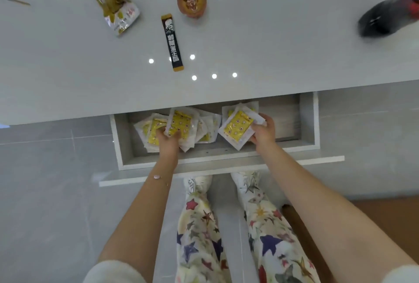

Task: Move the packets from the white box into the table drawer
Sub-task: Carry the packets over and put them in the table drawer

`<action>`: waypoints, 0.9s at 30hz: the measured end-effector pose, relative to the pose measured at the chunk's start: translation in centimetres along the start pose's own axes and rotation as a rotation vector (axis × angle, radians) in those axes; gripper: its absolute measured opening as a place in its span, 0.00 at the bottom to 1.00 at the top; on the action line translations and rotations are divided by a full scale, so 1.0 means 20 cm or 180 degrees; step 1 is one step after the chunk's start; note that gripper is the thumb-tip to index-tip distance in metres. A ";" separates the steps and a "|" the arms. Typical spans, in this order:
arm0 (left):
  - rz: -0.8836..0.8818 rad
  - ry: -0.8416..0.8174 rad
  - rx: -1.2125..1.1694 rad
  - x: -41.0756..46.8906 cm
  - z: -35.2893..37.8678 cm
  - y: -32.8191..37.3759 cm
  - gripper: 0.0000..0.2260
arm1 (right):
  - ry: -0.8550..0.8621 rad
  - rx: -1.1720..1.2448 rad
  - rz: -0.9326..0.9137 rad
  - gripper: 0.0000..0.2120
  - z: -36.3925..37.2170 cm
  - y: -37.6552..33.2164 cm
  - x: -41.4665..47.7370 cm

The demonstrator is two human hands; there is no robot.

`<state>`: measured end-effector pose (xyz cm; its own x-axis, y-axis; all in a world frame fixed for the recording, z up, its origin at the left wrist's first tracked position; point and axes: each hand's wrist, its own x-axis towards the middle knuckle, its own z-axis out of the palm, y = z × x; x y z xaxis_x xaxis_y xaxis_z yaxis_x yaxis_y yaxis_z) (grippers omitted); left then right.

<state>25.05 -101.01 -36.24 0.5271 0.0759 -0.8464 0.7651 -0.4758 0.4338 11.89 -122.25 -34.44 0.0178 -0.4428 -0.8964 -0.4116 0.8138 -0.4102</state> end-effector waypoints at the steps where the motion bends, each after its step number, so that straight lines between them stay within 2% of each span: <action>1: 0.0045 0.0005 0.0088 0.02 0.00 0.00 0.24 | 0.0000 -0.0026 -0.0016 0.18 0.01 0.01 0.02; 5: 0.0304 0.0183 0.0624 -0.02 0.00 0.02 0.21 | 0.0031 -0.0779 -0.0327 0.13 0.02 0.01 0.02; 8: 0.0466 0.0354 0.0814 -0.13 -0.06 0.08 0.24 | 0.0010 -0.1435 -0.0577 0.23 0.01 -0.05 -0.14; 15: 0.1401 0.0193 0.1978 -0.62 -0.34 0.41 0.22 | -0.0435 -0.3234 -0.1503 0.21 0.03 -0.34 -0.71; 19: 0.1959 0.0432 0.2832 -0.99 -0.57 0.65 0.26 | -0.0586 -0.4176 -0.2043 0.33 0.05 -0.58 -1.16; 23: 0.2146 0.0790 0.3267 -1.41 -0.84 0.85 0.30 | -0.0550 -0.5081 -0.2971 0.38 0.07 -0.81 -1.64; 27: 0.2149 0.1261 0.3161 -1.81 -1.14 0.93 0.32 | -0.0575 -0.5423 -0.3874 0.38 0.15 -0.97 -2.13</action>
<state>28.67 -92.62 9.62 0.9091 -0.2633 -0.3227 -0.2147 -0.9602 0.1787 21.74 -118.06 11.15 0.8829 -0.2414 -0.4029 -0.3543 -0.9054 -0.2340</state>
